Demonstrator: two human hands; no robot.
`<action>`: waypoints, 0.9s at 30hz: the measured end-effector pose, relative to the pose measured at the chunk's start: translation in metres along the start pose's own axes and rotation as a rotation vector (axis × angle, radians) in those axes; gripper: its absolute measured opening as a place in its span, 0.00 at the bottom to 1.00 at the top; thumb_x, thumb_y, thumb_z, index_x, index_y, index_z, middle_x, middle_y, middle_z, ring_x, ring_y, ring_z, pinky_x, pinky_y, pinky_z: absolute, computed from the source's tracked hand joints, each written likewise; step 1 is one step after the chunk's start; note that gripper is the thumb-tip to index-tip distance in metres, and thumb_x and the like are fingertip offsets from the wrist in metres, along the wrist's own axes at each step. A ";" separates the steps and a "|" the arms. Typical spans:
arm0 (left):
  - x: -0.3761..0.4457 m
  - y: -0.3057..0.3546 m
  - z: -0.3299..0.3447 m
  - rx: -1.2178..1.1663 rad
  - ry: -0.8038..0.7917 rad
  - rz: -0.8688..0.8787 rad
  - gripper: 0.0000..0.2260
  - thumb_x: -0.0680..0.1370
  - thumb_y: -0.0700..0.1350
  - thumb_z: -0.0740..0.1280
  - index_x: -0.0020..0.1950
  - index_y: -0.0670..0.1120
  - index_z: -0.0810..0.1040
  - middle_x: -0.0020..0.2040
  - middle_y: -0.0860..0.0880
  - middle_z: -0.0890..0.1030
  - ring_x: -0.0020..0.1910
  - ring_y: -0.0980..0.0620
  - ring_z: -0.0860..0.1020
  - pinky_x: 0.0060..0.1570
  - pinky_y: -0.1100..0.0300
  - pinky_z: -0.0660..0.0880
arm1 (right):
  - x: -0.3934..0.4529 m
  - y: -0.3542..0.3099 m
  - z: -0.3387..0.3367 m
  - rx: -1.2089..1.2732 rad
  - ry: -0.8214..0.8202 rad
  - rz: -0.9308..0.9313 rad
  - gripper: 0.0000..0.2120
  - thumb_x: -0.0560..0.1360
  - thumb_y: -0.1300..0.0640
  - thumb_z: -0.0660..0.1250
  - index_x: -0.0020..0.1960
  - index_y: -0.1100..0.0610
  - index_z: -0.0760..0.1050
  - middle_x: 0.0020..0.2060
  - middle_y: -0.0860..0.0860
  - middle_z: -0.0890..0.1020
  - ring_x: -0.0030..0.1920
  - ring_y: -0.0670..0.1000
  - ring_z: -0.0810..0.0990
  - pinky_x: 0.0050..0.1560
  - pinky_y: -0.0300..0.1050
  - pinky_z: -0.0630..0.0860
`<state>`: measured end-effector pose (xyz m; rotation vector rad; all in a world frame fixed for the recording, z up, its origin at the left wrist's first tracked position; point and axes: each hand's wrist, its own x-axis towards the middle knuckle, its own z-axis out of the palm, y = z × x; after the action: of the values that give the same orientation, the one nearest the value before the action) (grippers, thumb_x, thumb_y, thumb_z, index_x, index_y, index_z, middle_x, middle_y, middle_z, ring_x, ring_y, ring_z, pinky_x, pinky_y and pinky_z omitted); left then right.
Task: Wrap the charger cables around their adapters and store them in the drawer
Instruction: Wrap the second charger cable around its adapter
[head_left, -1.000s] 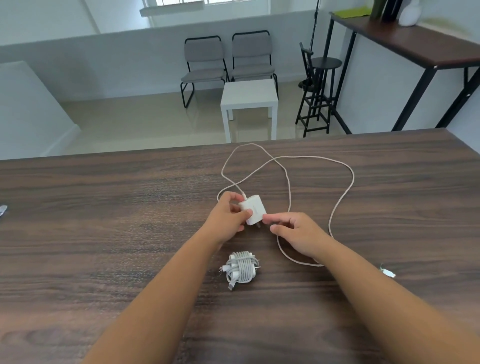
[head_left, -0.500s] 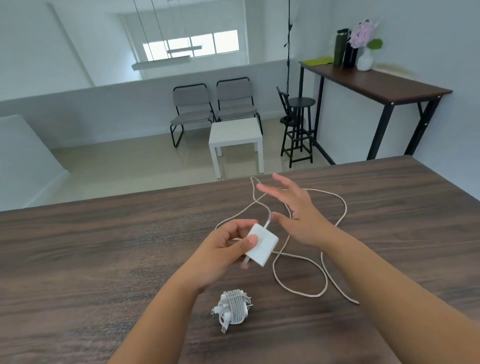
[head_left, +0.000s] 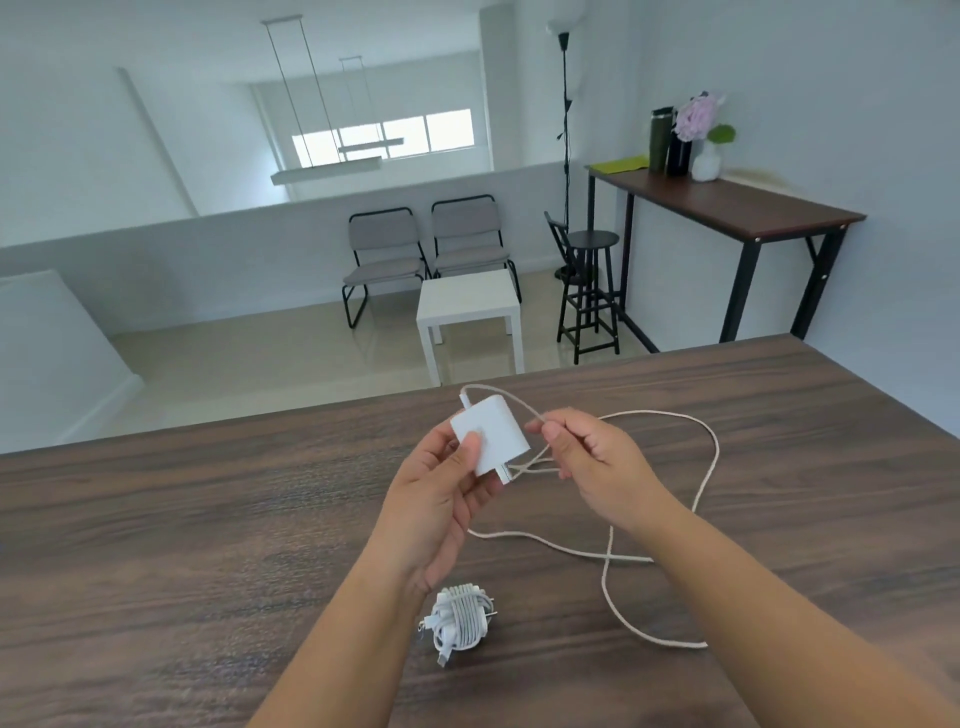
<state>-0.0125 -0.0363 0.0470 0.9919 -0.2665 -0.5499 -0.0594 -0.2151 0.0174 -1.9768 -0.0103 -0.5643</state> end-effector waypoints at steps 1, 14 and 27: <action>-0.001 -0.001 0.003 -0.024 0.022 0.008 0.17 0.72 0.42 0.67 0.61 0.40 0.76 0.50 0.43 0.82 0.42 0.51 0.82 0.40 0.61 0.81 | -0.003 -0.003 -0.001 0.014 0.007 0.003 0.12 0.80 0.53 0.59 0.57 0.50 0.79 0.33 0.32 0.78 0.36 0.37 0.77 0.42 0.37 0.72; -0.003 -0.011 0.031 0.140 0.180 0.245 0.12 0.74 0.37 0.70 0.56 0.43 0.76 0.51 0.48 0.79 0.42 0.55 0.83 0.38 0.62 0.80 | -0.029 -0.040 -0.017 -0.363 0.000 -0.009 0.07 0.75 0.54 0.67 0.52 0.50 0.82 0.39 0.46 0.82 0.41 0.42 0.77 0.44 0.33 0.70; -0.019 -0.024 0.013 1.082 -0.033 0.537 0.23 0.76 0.44 0.71 0.69 0.56 0.73 0.56 0.59 0.77 0.53 0.58 0.78 0.50 0.67 0.76 | -0.018 -0.093 -0.071 -0.588 -0.400 0.009 0.06 0.73 0.48 0.70 0.41 0.50 0.80 0.27 0.37 0.77 0.32 0.37 0.73 0.34 0.30 0.67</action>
<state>-0.0420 -0.0448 0.0340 1.8628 -0.8823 0.1297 -0.1260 -0.2282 0.1146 -2.6347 -0.0929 -0.1585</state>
